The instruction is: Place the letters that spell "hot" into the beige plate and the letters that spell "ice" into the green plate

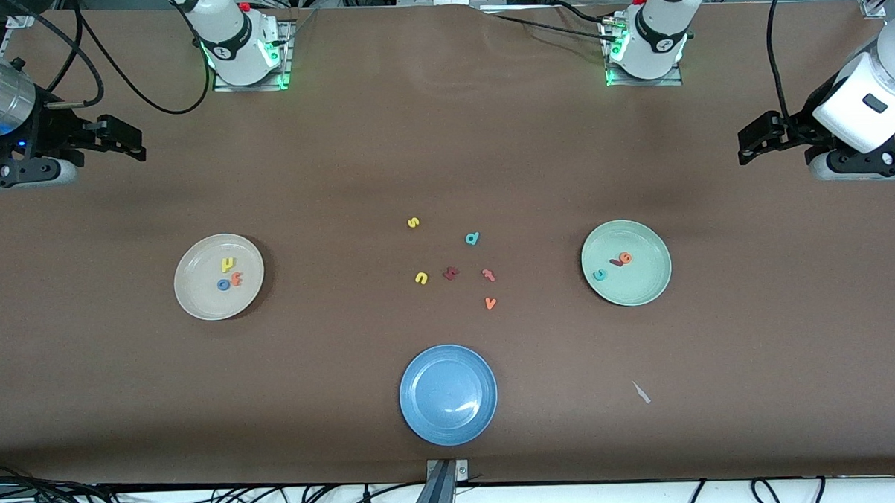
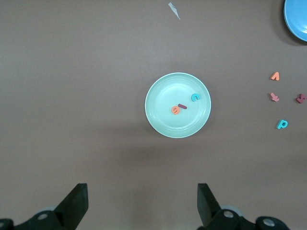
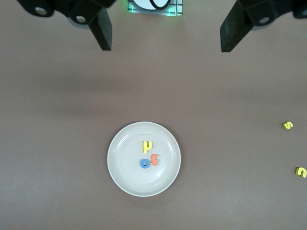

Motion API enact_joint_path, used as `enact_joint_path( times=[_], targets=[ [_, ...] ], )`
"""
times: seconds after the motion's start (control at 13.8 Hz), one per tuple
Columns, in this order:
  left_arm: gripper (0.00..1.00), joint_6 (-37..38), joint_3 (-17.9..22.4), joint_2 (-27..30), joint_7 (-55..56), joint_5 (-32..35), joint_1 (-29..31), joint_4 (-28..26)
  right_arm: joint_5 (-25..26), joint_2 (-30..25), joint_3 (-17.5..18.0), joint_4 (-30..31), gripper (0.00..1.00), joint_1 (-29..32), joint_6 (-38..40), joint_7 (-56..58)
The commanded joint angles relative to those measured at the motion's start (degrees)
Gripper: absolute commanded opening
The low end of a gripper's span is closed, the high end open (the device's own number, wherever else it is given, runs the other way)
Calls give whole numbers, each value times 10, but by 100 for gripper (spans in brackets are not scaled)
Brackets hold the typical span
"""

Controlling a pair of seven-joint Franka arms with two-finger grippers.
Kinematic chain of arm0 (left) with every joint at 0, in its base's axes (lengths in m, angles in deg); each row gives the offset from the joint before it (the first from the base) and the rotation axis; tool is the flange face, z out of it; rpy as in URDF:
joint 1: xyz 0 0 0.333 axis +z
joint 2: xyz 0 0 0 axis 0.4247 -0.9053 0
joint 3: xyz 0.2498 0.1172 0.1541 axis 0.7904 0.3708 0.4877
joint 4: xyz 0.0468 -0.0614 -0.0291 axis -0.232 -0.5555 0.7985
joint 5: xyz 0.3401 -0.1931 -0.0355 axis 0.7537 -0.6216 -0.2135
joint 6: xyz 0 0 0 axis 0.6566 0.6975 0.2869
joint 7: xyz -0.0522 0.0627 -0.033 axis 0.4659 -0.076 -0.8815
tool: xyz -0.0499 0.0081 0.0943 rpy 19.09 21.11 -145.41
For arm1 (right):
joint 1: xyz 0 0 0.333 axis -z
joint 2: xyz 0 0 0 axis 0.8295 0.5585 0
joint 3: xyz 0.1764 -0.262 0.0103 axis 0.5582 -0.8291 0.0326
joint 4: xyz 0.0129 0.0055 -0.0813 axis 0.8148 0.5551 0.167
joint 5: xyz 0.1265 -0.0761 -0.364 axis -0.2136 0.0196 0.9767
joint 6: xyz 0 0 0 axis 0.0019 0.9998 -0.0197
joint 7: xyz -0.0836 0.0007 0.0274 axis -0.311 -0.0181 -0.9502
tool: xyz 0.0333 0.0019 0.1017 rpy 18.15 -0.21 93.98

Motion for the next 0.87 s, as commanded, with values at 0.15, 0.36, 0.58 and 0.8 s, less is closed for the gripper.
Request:
enact_joint_path(
  times=[0.15, 0.36, 0.58, 0.8],
  targets=[
    [100, 12, -5, 4, -13, 15, 4, 9, 2, 0, -2, -4, 100, 5, 2, -4],
    [100, 12, -7, 4, -13, 15, 3, 9, 3, 30, -2, -38, 100, 5, 33, -4],
    [100, 13, -7, 4, -13, 14, 3, 9, 9, 71, -2, -93, 100, 5, 76, 0],
    [100, 15, -7, 5, -13, 15, 3, 9, 6, 73, -2, -91, 100, 5, 76, 1]
  ],
)
